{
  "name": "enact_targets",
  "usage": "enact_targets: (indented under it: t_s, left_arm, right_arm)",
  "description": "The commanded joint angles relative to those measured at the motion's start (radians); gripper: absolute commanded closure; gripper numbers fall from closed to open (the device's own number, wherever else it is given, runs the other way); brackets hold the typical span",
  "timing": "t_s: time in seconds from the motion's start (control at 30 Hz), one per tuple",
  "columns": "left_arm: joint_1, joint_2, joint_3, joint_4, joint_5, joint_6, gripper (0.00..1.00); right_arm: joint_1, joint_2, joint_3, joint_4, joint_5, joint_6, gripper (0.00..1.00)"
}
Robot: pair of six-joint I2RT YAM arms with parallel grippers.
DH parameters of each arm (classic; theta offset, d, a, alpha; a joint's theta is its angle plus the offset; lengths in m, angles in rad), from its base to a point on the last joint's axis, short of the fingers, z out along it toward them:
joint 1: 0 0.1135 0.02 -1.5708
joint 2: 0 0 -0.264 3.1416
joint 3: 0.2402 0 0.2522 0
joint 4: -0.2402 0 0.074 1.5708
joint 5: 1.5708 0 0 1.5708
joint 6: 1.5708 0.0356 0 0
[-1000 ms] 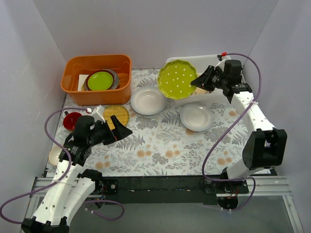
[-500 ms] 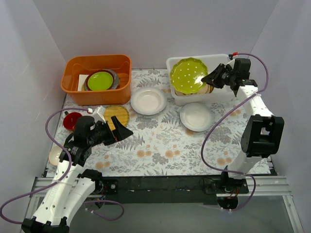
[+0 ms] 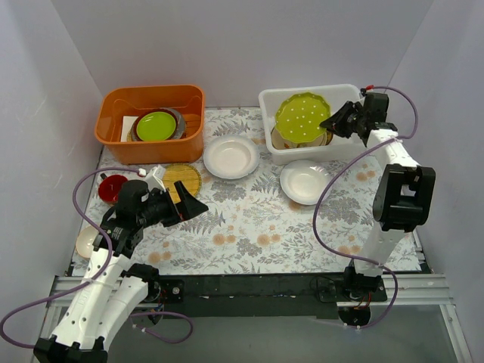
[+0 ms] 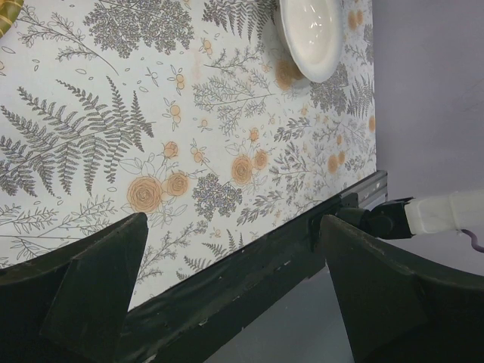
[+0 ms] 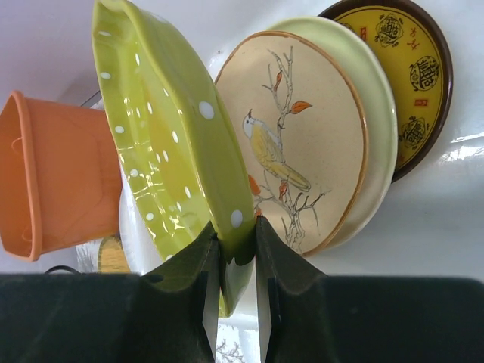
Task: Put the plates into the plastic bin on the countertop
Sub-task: Place the plate in the plastic bin.
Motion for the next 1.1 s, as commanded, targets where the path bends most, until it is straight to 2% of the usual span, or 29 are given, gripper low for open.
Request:
enact_targets:
  t_s: [0.0,0.27,0.77,0.97,1.03,1.07]
  left_arm:
    - [0.005,0.008,-0.013,0.01,0.023,0.016,0.02]
    - [0.004,0.002,-0.013,0.017,0.026,0.016,0.02]
    - [0.005,-0.009,-0.016,0.014,0.013,0.01,0.02]
    - [0.005,-0.015,-0.015,0.014,0.0,0.005,0.02]
    - [0.005,-0.016,-0.016,0.014,0.0,0.002,0.02]
    - [0.004,-0.019,-0.016,0.014,-0.002,0.004,0.02]
  right_arm:
    - [0.0,0.028,0.102,0.177,-0.039,0.052,0.99]
    - [-0.006,0.105,0.136,0.16,-0.007,0.025,0.99]
    - [-0.028,0.236,0.199,0.096,-0.097,0.011,0.97]
    - [-0.028,0.286,0.213,0.068,-0.136,0.002,0.92]
    - [-0.029,0.296,0.21,0.07,-0.147,0.0,0.86]
    - [-0.029,0.299,0.207,0.07,-0.151,0.0,0.8]
